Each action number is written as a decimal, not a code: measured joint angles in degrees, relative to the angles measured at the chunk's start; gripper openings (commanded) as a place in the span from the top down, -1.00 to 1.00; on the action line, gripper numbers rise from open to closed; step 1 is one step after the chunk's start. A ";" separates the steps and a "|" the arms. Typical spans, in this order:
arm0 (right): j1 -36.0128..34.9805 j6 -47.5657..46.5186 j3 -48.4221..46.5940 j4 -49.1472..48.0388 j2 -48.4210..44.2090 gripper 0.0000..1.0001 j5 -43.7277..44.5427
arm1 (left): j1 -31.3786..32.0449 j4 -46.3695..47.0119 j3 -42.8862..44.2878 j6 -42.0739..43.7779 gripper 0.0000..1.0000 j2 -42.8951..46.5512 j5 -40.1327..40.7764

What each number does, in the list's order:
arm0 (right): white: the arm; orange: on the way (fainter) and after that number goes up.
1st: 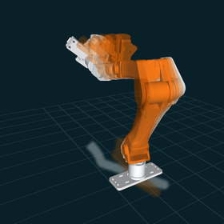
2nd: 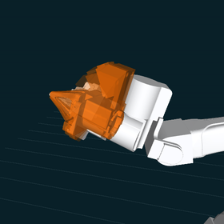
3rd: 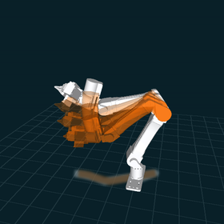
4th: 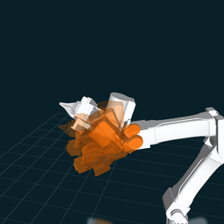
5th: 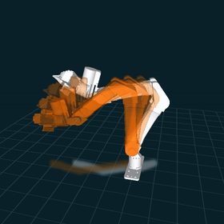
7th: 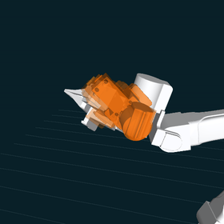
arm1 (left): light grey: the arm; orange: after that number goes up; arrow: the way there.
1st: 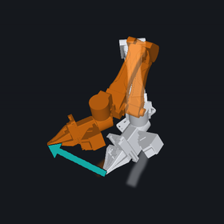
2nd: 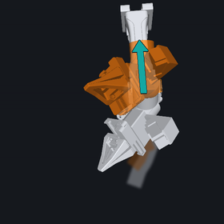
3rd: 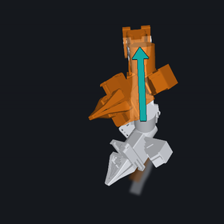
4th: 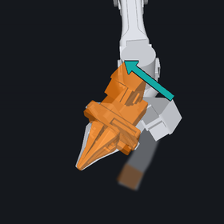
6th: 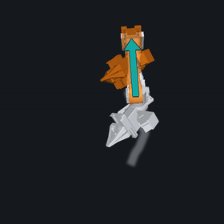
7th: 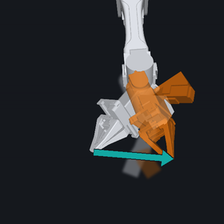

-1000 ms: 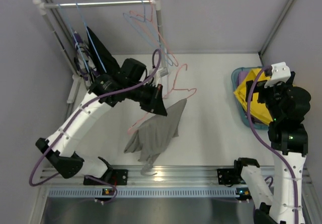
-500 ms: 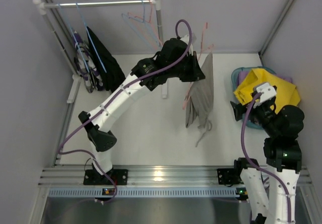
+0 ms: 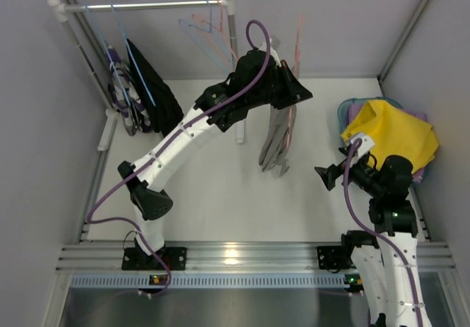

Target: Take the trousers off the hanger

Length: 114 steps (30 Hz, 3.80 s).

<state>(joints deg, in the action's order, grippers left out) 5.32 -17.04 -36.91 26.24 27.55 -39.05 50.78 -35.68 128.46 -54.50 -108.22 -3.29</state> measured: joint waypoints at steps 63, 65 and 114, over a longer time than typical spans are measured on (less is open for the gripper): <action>-31.85 -10.73 14.73 -42.91 20.41 -0.91 33.55 | 0.37 5.75 -2.75 -9.25 1.00 1.77 -11.15; -31.23 -10.23 14.43 -44.09 21.33 -0.92 33.51 | 0.37 5.90 -3.23 -9.94 1.00 1.99 -11.43; -23.74 4.26 2.25 -35.78 22.25 0.06 15.80 | -1.64 8.74 -10.40 -14.91 1.00 6.82 -16.41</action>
<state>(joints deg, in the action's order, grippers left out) -18.41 -12.78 -34.65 -9.54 49.80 -23.24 49.15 -26.94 118.06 -69.41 -101.41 -19.70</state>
